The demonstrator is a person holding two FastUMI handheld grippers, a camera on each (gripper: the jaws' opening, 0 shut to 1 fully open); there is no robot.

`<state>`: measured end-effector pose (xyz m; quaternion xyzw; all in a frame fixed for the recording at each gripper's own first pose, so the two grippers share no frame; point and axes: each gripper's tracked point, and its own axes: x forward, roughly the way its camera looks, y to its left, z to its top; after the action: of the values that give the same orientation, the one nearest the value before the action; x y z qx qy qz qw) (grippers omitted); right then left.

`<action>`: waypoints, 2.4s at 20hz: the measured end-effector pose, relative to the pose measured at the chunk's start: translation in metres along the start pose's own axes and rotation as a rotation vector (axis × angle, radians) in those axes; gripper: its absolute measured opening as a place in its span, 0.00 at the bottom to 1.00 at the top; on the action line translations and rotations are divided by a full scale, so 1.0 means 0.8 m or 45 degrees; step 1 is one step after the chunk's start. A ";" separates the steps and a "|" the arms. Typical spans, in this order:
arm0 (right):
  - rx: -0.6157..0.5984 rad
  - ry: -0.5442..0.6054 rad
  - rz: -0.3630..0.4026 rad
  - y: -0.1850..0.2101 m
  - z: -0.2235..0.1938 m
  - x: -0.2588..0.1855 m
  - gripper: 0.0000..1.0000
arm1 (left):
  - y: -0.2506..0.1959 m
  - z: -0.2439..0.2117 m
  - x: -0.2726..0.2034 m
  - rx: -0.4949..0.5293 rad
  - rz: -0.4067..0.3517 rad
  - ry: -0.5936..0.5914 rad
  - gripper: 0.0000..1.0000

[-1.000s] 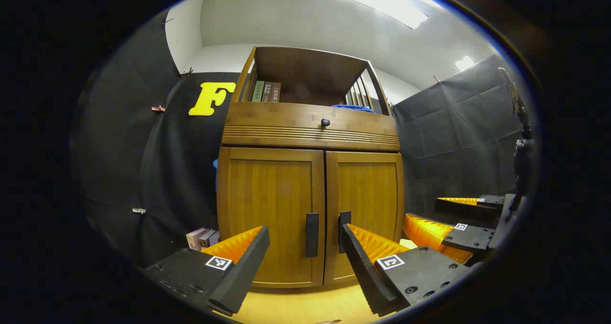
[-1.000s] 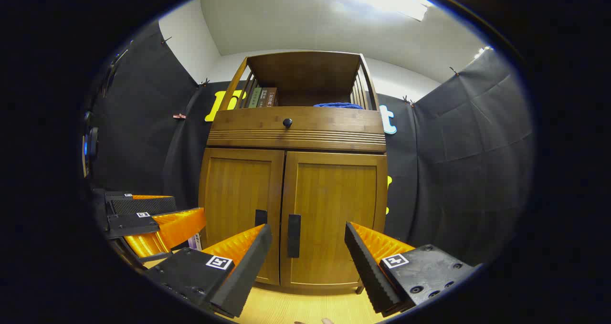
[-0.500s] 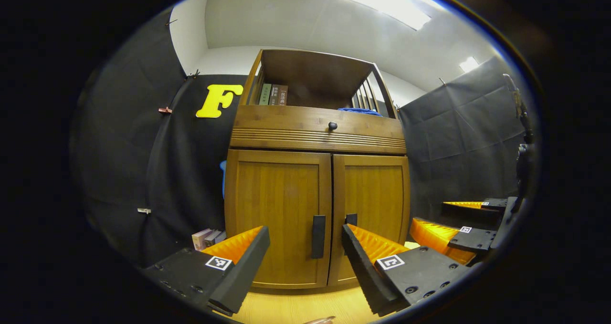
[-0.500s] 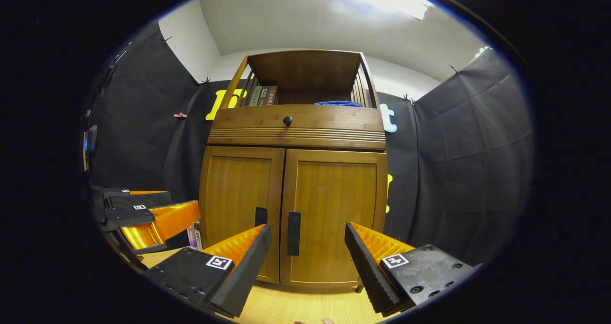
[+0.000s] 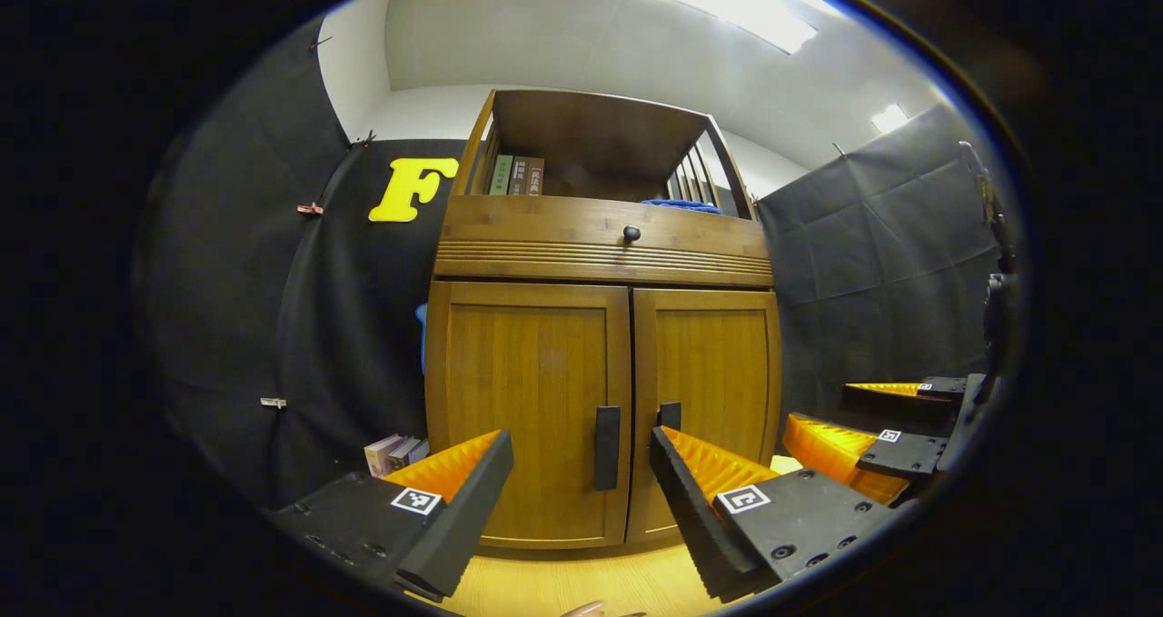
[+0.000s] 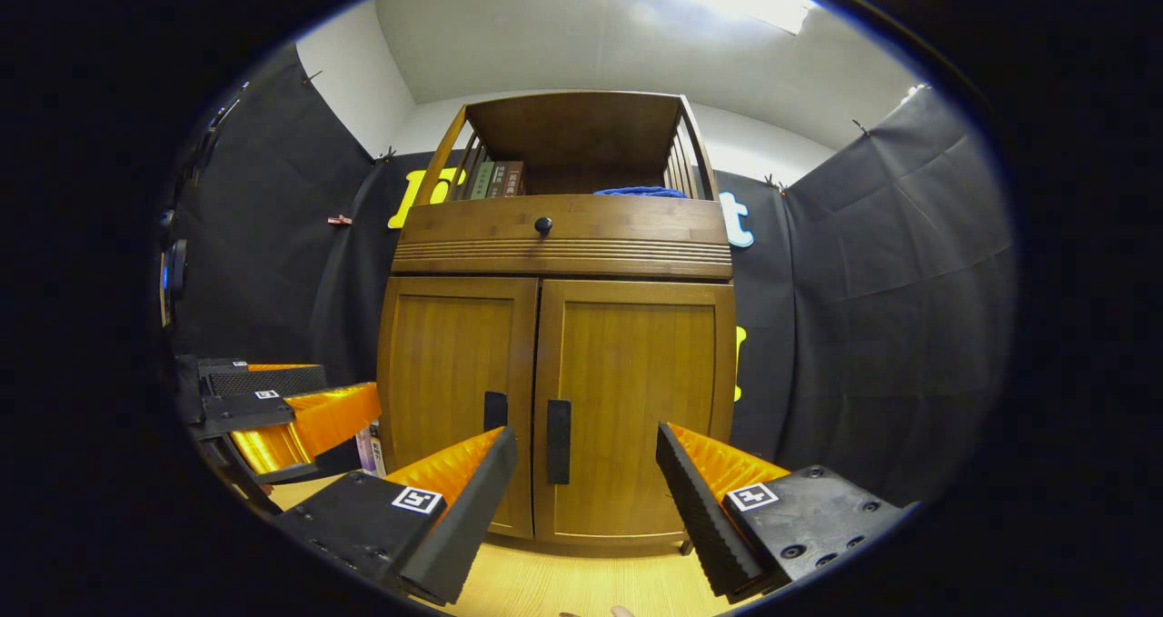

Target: Open the right door of the double-door shoe cabinet with the right hand, and open the left door with the left hand.

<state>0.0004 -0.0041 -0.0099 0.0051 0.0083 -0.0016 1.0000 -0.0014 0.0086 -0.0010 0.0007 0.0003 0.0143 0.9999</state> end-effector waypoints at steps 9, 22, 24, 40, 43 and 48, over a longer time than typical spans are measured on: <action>-0.003 -0.038 0.025 0.016 -0.012 0.024 0.95 | 0.015 0.000 -0.011 -0.016 0.027 -0.010 0.96; -0.016 0.002 0.063 0.054 -0.073 0.161 0.98 | 0.038 0.006 -0.044 -0.020 0.061 -0.040 0.94; -0.004 0.028 0.034 0.046 -0.088 0.183 0.98 | 0.040 0.004 -0.046 -0.022 0.059 -0.031 0.94; -0.074 0.130 -0.017 0.045 -0.155 0.242 0.33 | 0.046 0.012 -0.065 -0.021 0.073 -0.031 0.94; -0.047 0.147 -0.009 0.045 -0.156 0.240 0.30 | 0.055 0.008 -0.069 -0.023 0.110 -0.013 0.94; -0.050 0.156 0.080 0.042 -0.146 0.207 0.18 | 0.058 0.009 -0.079 -0.024 0.127 -0.010 0.94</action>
<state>0.1645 0.0305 -0.1295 -0.0141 0.0694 0.0303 0.9970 -0.0658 0.0534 0.0059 -0.0087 -0.0037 0.0640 0.9979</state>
